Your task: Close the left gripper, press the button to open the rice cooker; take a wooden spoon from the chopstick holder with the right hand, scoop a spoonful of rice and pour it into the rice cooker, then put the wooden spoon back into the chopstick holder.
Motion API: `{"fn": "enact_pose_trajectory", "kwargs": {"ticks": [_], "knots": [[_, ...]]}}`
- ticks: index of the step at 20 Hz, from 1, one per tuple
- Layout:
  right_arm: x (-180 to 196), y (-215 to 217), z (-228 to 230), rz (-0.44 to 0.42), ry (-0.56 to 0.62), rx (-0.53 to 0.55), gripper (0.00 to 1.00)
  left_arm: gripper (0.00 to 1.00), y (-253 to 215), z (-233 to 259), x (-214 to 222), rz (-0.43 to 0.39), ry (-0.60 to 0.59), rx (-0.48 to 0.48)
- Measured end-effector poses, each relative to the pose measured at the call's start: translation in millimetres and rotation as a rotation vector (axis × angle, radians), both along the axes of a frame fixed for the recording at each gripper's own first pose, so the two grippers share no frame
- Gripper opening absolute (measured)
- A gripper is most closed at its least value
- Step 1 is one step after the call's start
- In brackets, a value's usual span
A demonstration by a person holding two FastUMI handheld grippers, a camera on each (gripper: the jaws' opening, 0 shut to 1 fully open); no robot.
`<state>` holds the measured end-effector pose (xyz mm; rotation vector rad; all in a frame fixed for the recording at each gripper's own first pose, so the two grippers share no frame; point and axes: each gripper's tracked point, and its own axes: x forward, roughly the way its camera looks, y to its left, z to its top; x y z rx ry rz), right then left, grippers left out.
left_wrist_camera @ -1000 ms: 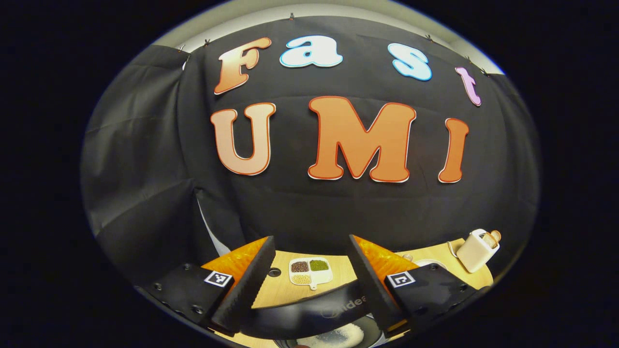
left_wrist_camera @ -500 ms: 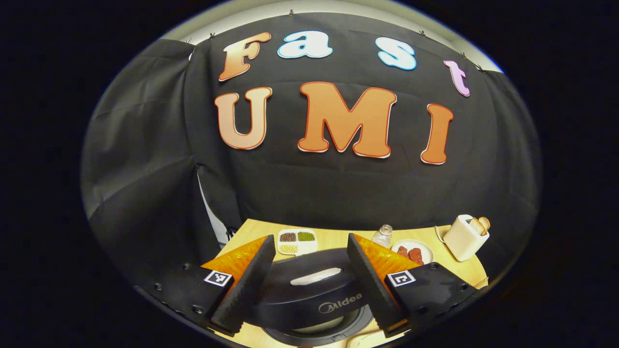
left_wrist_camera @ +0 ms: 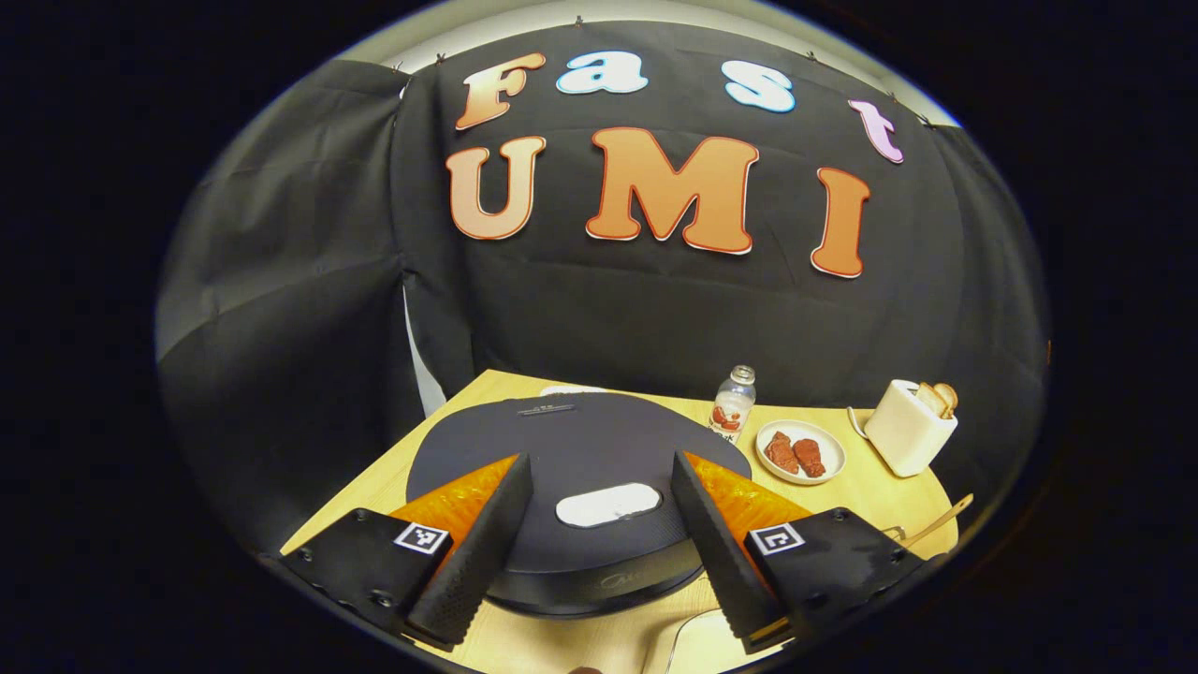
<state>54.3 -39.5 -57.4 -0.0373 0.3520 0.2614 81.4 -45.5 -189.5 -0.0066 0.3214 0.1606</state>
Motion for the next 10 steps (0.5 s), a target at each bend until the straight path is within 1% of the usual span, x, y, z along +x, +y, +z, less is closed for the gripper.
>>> {"fn": "enact_pose_trajectory", "kwargs": {"ticks": [2,5,6,7,10], "knots": [[-1.4,-2.2,-7.4,-0.005,0.014,0.002,0.95,1.0,-0.7,-11.8,-2.9,-0.002,0.005,0.018],[-4.3,-1.7,-17.3,-0.011,0.049,0.012,0.95,1.0,-3.8,-35.9,-7.0,0.003,0.045,0.036],[-5.0,0.8,-18.3,-0.009,0.052,0.018,0.95,1.0,-4.4,-38.1,-10.3,0.004,0.046,0.045],[-4.8,2.7,-20.1,-0.006,0.055,0.021,0.95,1.0,-1.8,-33.6,-7.7,0.002,0.013,0.058],[-3.8,4.6,-27.4,-0.012,0.073,0.014,0.95,1.0,-1.4,-41.1,-8.6,0.015,0.039,0.048]]}}
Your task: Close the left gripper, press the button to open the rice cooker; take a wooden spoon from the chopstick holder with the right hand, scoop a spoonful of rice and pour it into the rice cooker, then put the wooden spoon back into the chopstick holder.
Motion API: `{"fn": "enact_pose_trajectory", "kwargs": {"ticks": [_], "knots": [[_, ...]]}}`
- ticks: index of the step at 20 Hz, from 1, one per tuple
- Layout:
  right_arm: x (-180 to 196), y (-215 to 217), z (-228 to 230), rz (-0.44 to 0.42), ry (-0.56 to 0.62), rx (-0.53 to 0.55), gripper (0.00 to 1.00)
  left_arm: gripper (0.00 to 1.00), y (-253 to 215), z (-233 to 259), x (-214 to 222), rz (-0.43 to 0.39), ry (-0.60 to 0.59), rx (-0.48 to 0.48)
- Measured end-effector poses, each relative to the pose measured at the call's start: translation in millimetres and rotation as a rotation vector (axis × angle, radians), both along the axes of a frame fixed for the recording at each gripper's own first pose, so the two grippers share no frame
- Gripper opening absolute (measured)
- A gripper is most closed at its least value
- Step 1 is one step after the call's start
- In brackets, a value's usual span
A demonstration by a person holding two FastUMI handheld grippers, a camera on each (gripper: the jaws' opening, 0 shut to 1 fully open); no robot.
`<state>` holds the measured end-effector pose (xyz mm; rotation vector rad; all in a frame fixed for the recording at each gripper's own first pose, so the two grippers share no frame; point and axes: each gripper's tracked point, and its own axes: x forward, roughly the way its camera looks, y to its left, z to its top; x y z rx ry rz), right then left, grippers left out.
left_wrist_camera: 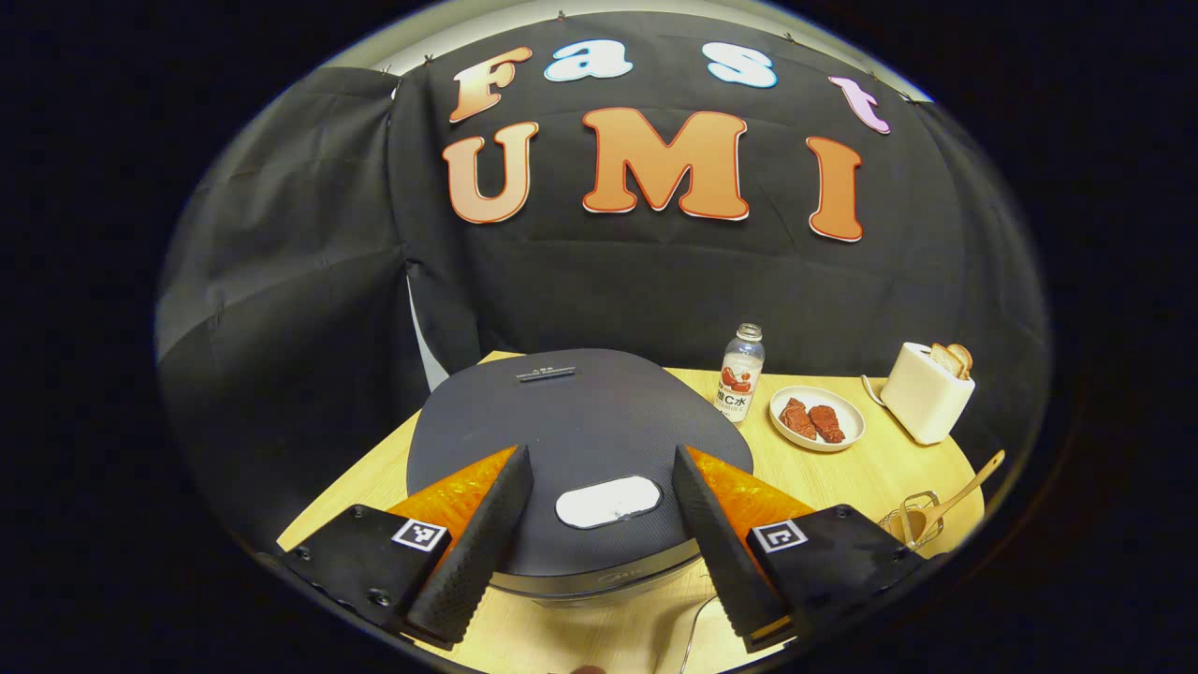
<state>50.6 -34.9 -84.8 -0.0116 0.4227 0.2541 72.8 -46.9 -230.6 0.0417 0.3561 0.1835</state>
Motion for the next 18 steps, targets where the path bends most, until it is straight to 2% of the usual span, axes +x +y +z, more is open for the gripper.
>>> {"fn": "enact_pose_trajectory", "kwargs": {"ticks": [6,11,14,18], "knots": [[4.8,-1.5,-12.6,-0.003,0.032,0.003,0.95,1.0,-2.1,-1.3,-0.4,-0.007,-0.011,0.023],[12.0,-2.2,-0.3,-0.011,0.001,-0.007,0.95,1.0,-6.7,9.5,0.1,-0.047,0.08,-0.024],[17.9,-8.1,12.8,-0.03,-0.031,-0.009,0.95,1.0,-4.6,52.1,0.9,-0.063,0.034,-0.014],[25.5,-16.6,33.9,-0.063,-0.069,0.001,0.95,1.0,2.6,135.9,1.0,-0.071,-0.069,0.008]]}}
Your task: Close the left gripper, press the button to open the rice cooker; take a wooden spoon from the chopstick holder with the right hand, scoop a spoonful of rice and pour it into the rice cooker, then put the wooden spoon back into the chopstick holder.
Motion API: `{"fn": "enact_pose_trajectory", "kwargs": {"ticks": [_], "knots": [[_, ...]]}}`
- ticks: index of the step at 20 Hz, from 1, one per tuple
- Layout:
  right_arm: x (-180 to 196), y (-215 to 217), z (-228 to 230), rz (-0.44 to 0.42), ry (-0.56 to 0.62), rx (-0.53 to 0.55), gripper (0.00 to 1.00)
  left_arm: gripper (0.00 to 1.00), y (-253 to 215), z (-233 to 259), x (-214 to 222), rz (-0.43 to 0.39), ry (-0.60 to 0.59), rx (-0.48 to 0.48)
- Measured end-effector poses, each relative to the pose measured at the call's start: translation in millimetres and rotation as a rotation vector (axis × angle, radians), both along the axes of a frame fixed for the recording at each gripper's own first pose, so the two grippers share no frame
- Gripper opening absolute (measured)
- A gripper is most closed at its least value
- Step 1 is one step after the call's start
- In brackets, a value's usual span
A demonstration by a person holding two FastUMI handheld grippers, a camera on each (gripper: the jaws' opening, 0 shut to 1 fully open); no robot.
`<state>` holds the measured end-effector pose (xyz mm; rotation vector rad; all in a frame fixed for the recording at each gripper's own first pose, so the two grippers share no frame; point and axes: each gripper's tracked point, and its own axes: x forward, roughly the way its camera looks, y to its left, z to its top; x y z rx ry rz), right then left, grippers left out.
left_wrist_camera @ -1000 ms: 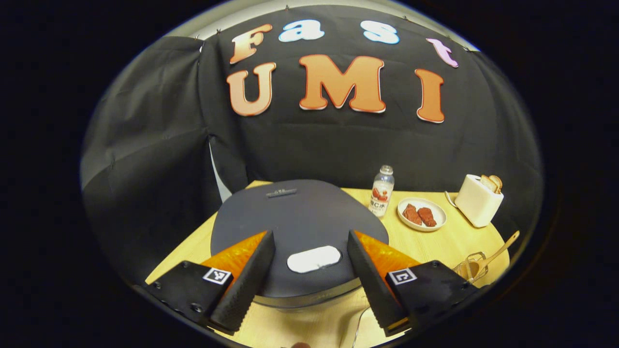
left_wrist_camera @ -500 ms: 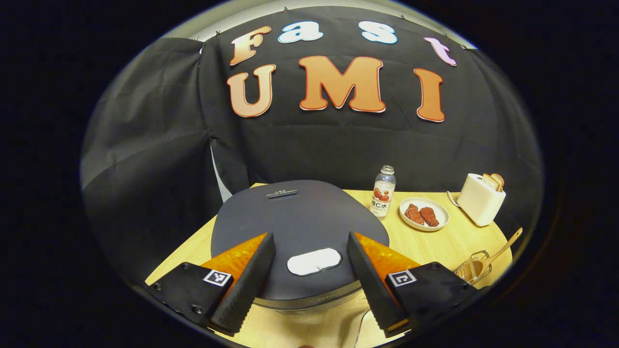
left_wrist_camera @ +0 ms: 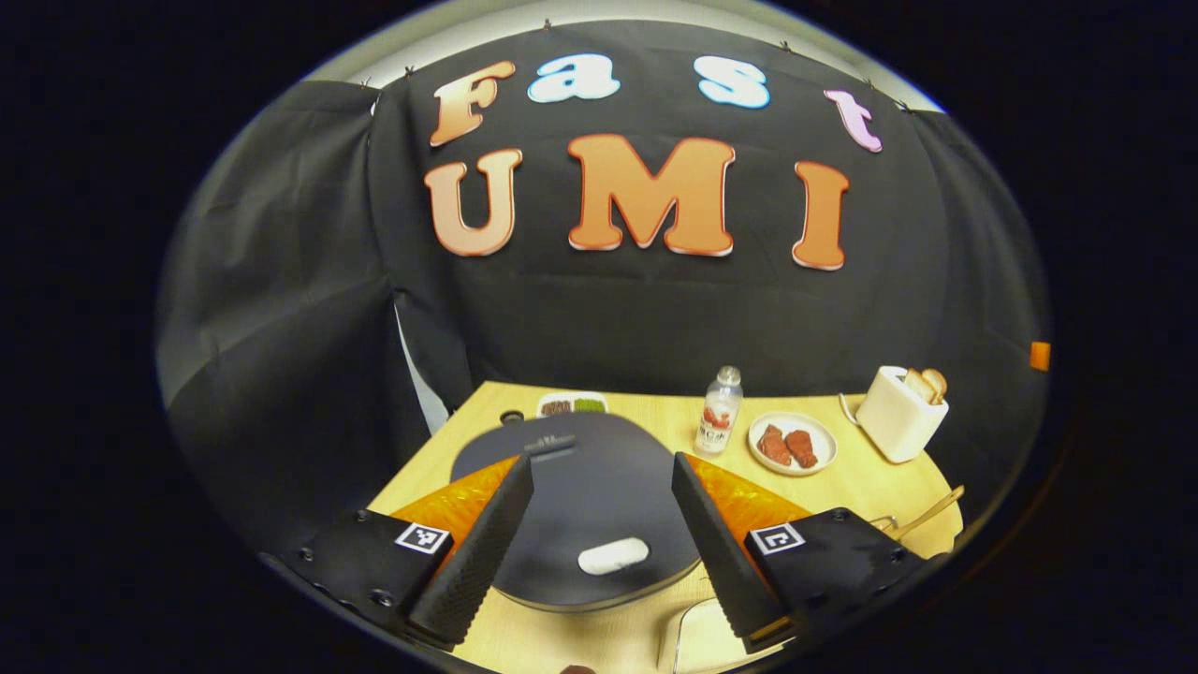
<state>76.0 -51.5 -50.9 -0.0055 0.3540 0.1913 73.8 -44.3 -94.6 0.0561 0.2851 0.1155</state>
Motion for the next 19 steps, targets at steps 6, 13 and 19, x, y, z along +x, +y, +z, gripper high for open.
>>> {"fn": "enact_pose_trajectory", "kwargs": {"ticks": [6,13,19], "knots": [[5.6,-6.5,24.6,-0.052,-0.07,-0.007,0.95,1.0,19.1,134.1,-18.2,-0.007,-0.197,0.036],[5.4,-20.0,58.4,-0.104,-0.153,-0.04,0.95,1.0,37.6,221.4,-52.7,-0.014,-0.329,0.021],[0.2,-28.1,71.6,-0.135,-0.189,-0.065,0.95,1.0,46.1,229.6,-55.2,-0.021,-0.347,0.027]]}}
